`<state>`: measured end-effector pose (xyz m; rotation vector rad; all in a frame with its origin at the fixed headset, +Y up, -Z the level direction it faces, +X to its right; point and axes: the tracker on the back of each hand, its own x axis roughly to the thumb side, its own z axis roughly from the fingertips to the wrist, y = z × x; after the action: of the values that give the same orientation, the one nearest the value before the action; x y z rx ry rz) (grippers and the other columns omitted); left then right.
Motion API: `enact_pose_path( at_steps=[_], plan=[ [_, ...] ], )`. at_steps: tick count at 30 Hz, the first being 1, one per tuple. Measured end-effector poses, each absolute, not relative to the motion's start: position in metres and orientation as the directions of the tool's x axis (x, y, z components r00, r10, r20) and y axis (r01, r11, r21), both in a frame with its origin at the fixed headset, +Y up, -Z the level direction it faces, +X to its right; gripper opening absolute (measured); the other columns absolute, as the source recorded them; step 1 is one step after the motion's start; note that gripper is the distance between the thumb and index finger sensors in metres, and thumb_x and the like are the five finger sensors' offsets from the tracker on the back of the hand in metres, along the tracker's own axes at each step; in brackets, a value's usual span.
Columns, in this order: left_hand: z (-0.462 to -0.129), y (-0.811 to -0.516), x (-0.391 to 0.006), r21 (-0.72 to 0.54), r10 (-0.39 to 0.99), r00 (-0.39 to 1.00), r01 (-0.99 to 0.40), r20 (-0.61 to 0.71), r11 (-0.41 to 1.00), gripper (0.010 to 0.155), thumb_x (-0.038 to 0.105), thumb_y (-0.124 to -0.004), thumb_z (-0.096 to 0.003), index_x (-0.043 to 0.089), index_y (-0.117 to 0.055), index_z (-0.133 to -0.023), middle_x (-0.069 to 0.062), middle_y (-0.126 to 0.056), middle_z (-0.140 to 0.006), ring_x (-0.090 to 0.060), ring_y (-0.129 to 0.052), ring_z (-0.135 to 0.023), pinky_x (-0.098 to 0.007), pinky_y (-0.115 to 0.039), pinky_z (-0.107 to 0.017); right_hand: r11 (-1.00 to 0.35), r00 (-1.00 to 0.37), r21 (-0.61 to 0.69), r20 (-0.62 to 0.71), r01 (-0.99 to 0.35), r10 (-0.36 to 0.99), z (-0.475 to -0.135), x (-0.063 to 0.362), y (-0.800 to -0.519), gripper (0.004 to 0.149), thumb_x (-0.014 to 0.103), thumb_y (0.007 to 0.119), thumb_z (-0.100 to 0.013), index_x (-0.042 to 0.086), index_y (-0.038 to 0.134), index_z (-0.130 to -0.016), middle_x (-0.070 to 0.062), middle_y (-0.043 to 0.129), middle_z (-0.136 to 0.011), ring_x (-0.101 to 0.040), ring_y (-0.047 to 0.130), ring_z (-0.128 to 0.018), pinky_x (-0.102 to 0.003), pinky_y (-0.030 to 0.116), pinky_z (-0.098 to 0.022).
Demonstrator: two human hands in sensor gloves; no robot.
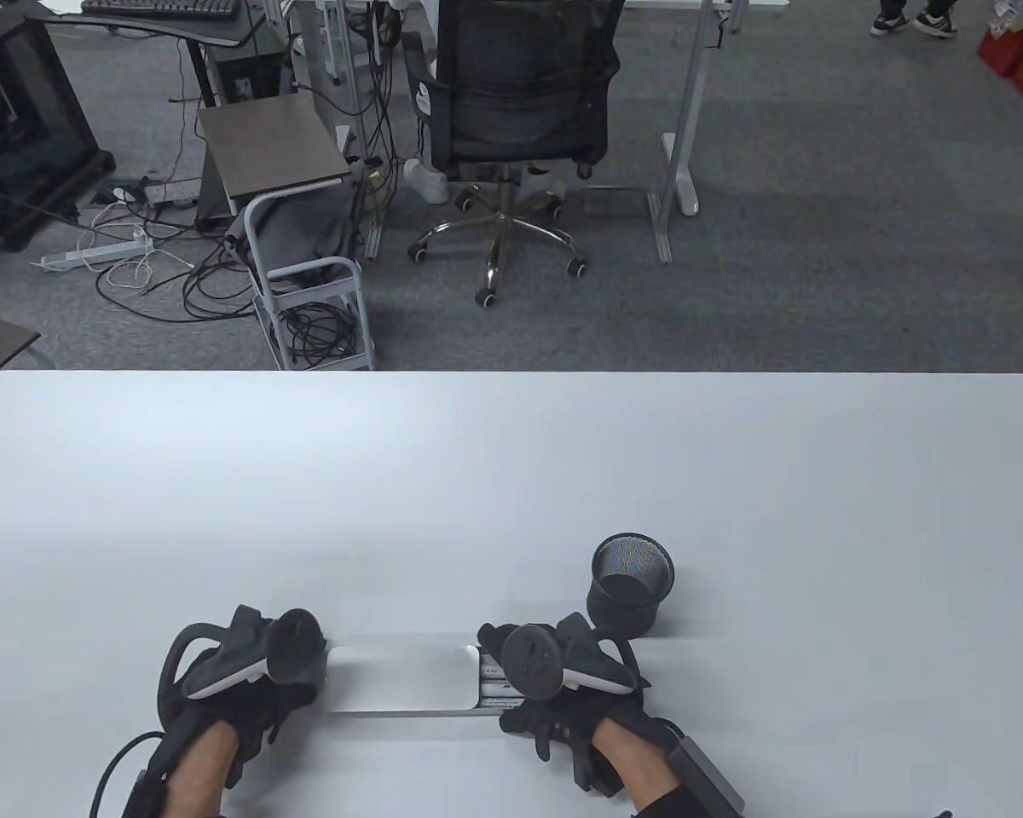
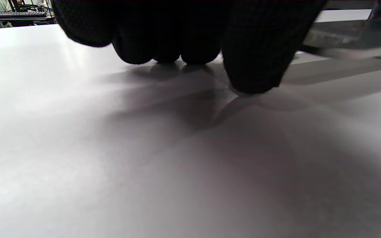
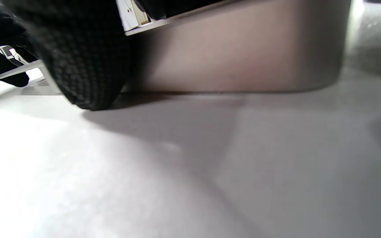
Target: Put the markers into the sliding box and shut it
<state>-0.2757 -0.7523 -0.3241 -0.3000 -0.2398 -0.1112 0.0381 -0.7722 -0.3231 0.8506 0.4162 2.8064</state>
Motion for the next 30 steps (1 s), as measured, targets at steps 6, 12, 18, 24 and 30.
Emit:
enact_pose_path(
  at_steps=[6, 12, 18, 24, 30],
  plan=[
    [-0.324, -0.753, -0.273, -0.271, -0.072, 0.963, 0.144, 0.258, 0.952, 0.071, 0.047, -0.090, -0.0367, 0.028, -0.071, -0.102, -0.001, -0.071, -0.110, -0.029, -0.079, -0.096, -0.049, -0.068, -0.069, -0.944, -0.820, 0.317, 0.514, -0.090, 0.251, -0.324, 0.038, -0.772, 0.066, 0.043, 0.081, -0.051, 0.025, 0.046, -0.104, 0.000, 0.055, -0.113, -0.031, 0.057, -0.102, -0.063, 0.055, -0.067],
    [-0.324, -0.754, -0.270, -0.264, -0.072, 0.961, 0.144, 0.267, 0.954, 0.070, 0.045, -0.089, -0.0358, 0.029, -0.071, -0.101, -0.001, -0.073, -0.109, -0.028, -0.081, -0.095, -0.049, -0.069, -0.069, -0.946, -0.819, 0.311, 0.516, -0.095, 0.252, -0.324, 0.038, -0.772, 0.066, 0.043, 0.081, -0.051, 0.025, 0.046, -0.104, 0.000, 0.055, -0.113, -0.030, 0.057, -0.102, -0.062, 0.056, -0.067],
    [-0.324, -0.755, -0.265, -0.255, -0.076, 0.957, 0.150, 0.280, 0.955, 0.069, 0.043, -0.088, -0.0348, 0.029, -0.071, -0.100, -0.001, -0.073, -0.109, -0.028, -0.082, -0.094, -0.049, -0.070, -0.068, -0.946, -0.818, 0.311, 0.516, -0.096, 0.253, -0.324, 0.038, -0.772, 0.066, 0.043, 0.082, -0.051, 0.025, 0.046, -0.104, 0.000, 0.056, -0.113, -0.030, 0.057, -0.102, -0.062, 0.056, -0.067],
    [-0.324, -0.756, -0.260, -0.248, -0.071, 0.956, 0.145, 0.284, 0.958, 0.069, 0.043, -0.088, -0.0350, 0.029, -0.071, -0.100, -0.001, -0.074, -0.108, -0.028, -0.083, -0.093, -0.049, -0.070, -0.068, -0.944, -0.817, 0.314, 0.515, -0.100, 0.258, -0.324, 0.039, -0.773, 0.068, 0.044, 0.081, -0.051, 0.025, 0.044, -0.105, 0.000, 0.055, -0.113, -0.030, 0.057, -0.102, -0.062, 0.055, -0.068],
    [-0.323, -0.758, -0.248, -0.231, -0.040, 0.948, 0.118, 0.317, 0.966, 0.067, 0.044, -0.088, -0.0366, 0.028, -0.071, -0.099, -0.002, -0.075, -0.106, -0.028, -0.083, -0.091, -0.049, -0.070, -0.068, -0.942, -0.817, 0.318, 0.512, -0.108, 0.266, -0.325, 0.039, -0.773, 0.069, 0.041, 0.083, -0.051, 0.026, 0.043, -0.105, 0.001, 0.055, -0.113, -0.031, 0.056, -0.102, -0.063, 0.055, -0.068]
  ],
)
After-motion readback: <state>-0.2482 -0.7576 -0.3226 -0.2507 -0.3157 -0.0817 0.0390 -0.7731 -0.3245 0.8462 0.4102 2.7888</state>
